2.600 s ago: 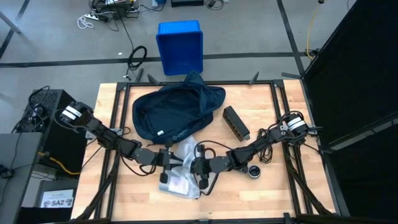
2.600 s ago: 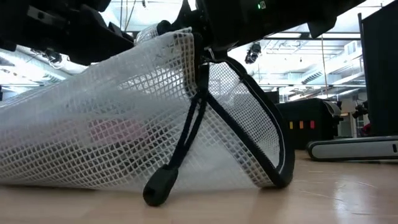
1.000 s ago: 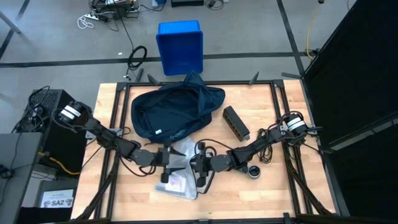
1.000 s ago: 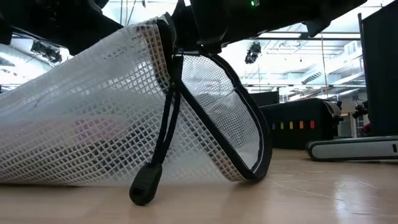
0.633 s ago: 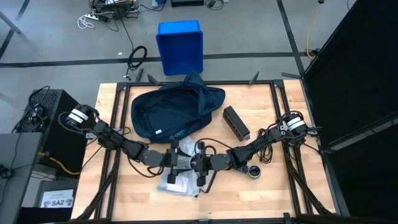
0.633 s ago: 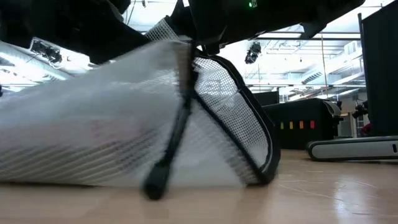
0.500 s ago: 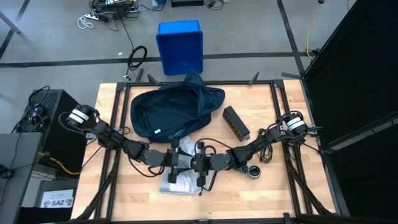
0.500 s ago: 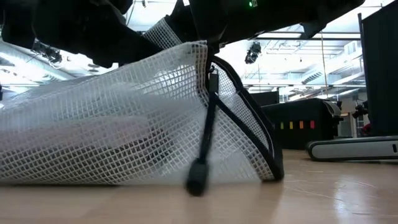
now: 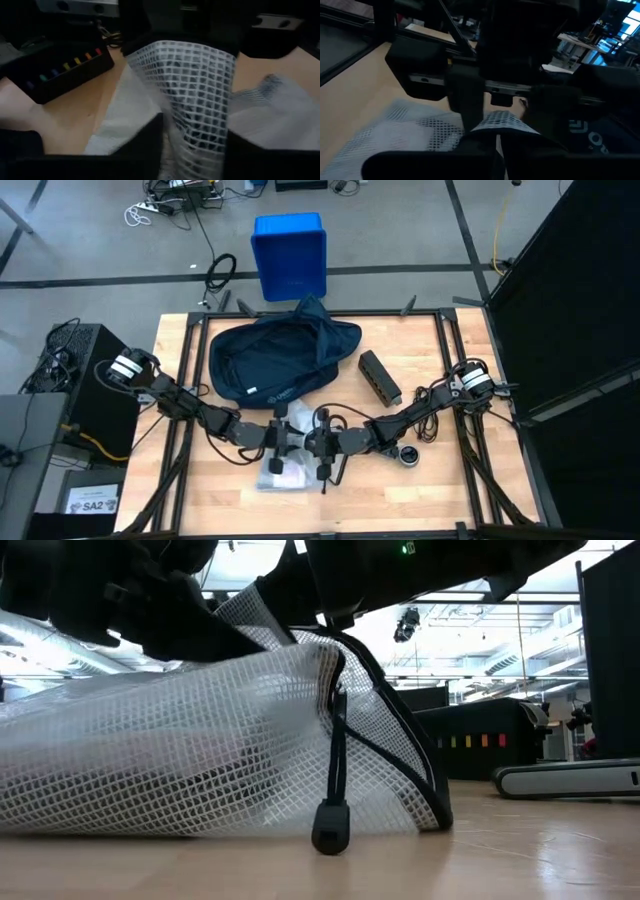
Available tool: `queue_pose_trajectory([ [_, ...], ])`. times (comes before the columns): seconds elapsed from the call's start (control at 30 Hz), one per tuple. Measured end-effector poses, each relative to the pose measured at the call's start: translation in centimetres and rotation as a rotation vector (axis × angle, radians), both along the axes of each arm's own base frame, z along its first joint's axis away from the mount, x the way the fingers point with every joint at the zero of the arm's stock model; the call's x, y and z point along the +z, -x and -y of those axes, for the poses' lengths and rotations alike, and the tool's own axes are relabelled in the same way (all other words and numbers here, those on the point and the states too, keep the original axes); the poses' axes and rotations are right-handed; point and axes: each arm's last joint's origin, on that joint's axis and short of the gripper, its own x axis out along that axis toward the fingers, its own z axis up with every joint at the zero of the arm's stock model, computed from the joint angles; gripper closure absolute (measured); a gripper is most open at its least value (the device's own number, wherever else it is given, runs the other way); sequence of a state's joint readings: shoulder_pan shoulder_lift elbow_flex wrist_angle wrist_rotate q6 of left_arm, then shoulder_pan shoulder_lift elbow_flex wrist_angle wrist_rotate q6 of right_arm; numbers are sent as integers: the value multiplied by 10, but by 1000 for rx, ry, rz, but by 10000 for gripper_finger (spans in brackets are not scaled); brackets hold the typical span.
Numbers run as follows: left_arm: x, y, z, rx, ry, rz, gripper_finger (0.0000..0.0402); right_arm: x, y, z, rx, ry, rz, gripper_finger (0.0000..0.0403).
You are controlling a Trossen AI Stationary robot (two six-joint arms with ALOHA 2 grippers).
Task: Unpack backpack
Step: Remove the white charger adapter from the white mesh envelope
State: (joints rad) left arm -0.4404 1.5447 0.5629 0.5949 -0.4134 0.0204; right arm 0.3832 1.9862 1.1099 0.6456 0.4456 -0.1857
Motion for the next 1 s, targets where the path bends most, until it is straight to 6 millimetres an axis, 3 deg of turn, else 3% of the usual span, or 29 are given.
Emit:
queue_pose_trajectory([
  [0.07, -1, 0, 0, -10, -3, -10, 385, 0, 0, 0, -3, 1, -1, 402],
  [0.2, 2, 2, -1, -19, -24, -7, 399, 0, 0, 0, -3, 5, -8, 397],
  [0.7, 20, 20, 9, -47, -61, 0, 401, -8, 27, -34, -21, 208, -179, 340],
  [1.0, 21, 20, 12, -94, -51, 7, 401, -26, 42, -34, -36, 177, -391, 339],
])
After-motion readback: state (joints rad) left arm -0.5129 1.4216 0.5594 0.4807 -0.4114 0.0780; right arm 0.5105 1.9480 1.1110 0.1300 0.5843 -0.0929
